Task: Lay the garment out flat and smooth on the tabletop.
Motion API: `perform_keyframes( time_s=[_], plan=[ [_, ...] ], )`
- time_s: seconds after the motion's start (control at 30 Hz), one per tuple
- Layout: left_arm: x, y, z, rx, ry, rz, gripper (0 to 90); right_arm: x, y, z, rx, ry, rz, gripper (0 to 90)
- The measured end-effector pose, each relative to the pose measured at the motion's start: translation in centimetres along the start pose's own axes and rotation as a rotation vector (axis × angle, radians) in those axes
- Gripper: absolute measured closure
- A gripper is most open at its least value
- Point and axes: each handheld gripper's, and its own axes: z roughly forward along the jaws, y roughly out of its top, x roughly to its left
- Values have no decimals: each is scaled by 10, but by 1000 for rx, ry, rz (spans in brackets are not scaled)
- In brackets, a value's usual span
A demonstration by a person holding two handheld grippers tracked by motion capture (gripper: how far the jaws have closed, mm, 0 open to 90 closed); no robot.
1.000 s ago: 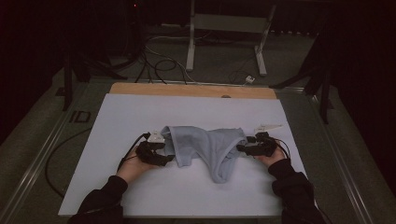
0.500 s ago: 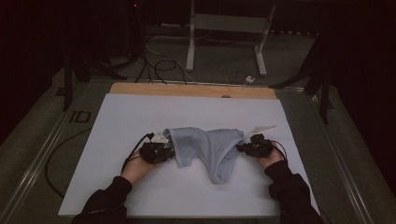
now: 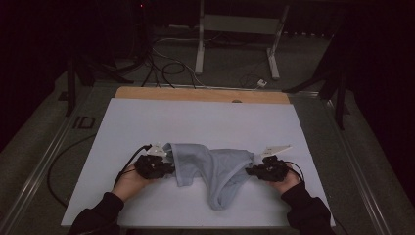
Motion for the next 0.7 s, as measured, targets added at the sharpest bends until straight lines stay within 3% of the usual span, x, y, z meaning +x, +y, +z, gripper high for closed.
perform_keyframes(
  time_s=[0.13, 0.17, 0.47, 0.53, 0.6, 0.67, 0.7],
  plan=[
    [-3, -6, -2, 6, -38, -14, 807, 7, -7, -3, 1, 9, 4, 834],
    [-3, -7, -2, 17, -40, -2, 806, 8, -9, -2, -2, 8, 5, 834],
    [-1, -13, 5, 24, -26, 13, 744, 9, -15, 2, 3, -13, -4, 813],
    [-1, -13, 5, 29, -17, 19, 693, 8, -15, 2, 3, -15, -1, 795],
    [-2, -13, 3, 38, 2, 38, 586, 9, -15, 0, 2, -10, 6, 740],
    [-1, -16, -1, 36, -7, 37, 508, 8, -14, -3, -12, -15, -4, 649],
    [-1, -16, -1, 36, -7, 37, 477, 8, -14, -3, -12, -15, -4, 649]
  ],
)
